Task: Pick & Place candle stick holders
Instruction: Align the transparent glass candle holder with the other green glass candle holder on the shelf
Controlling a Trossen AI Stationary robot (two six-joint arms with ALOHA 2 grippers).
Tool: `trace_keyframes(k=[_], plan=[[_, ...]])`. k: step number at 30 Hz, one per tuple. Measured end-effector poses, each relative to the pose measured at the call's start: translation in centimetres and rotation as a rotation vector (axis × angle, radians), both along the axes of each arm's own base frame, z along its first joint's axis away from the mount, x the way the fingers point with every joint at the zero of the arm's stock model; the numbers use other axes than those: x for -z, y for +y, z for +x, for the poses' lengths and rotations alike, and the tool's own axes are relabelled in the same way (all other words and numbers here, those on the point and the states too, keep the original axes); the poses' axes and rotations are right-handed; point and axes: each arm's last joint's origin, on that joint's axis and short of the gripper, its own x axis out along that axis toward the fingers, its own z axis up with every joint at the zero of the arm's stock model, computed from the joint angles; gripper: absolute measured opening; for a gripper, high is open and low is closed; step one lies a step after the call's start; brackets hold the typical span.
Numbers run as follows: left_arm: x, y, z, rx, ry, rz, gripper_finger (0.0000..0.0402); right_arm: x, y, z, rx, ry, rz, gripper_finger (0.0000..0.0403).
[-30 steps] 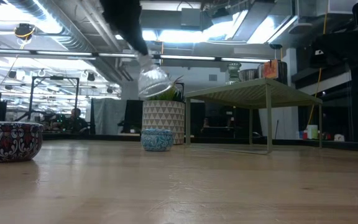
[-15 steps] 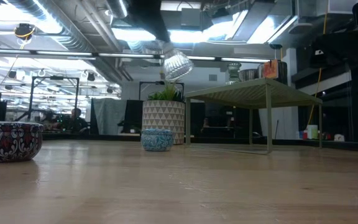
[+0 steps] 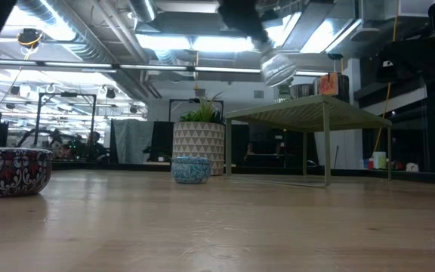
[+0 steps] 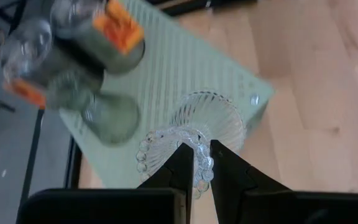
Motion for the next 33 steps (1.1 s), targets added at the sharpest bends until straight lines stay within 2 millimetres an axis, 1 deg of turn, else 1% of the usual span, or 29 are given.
trace_keyframes(k=[2, 5, 11, 13, 17, 22, 26, 33], plan=[[-0.5, 0.2, 0.8, 0.029, -0.020, 0.006, 0.0028, 0.0, 0.0, 0.0, 0.000, 0.000, 0.000, 0.0044], [-0.4, 0.4, 1.8, 0.061, -0.021, 0.022, 0.0028, 0.0, 0.0, 0.0, 0.000, 0.001, 0.000, 0.0044], [1.2, 1.1, 3.1, 0.084, 0.025, 0.055, 0.0028, 0.0, 0.0, 0.0, 0.001, 0.000, 0.000, 0.0044], [1.5, 1.5, 3.2, 0.069, 0.035, 0.059, 0.0028, 0.0, 0.0, 0.0, 0.000, 0.000, 0.000, 0.0044], [1.6, 2.2, 3.2, 0.024, 0.035, 0.091, 0.0028, 0.0, 0.0, 0.0, 0.000, 0.000, 0.000, 0.0044], [2.0, 3.0, 3.3, 0.012, 0.052, 0.085, 0.0029, 0.0, 0.0, 0.0, 0.000, 0.000, 0.000, 0.0044], [2.4, 3.3, 3.4, 0.007, 0.063, 0.082, 0.0032, 0.0, 0.0, 0.0, 0.000, 0.000, 0.000, 0.0044], [2.6, 3.3, 3.6, 0.007, 0.061, 0.083, 0.0054, 0.0, 0.0, 0.0, 0.000, 0.000, 0.000, 0.0044]])
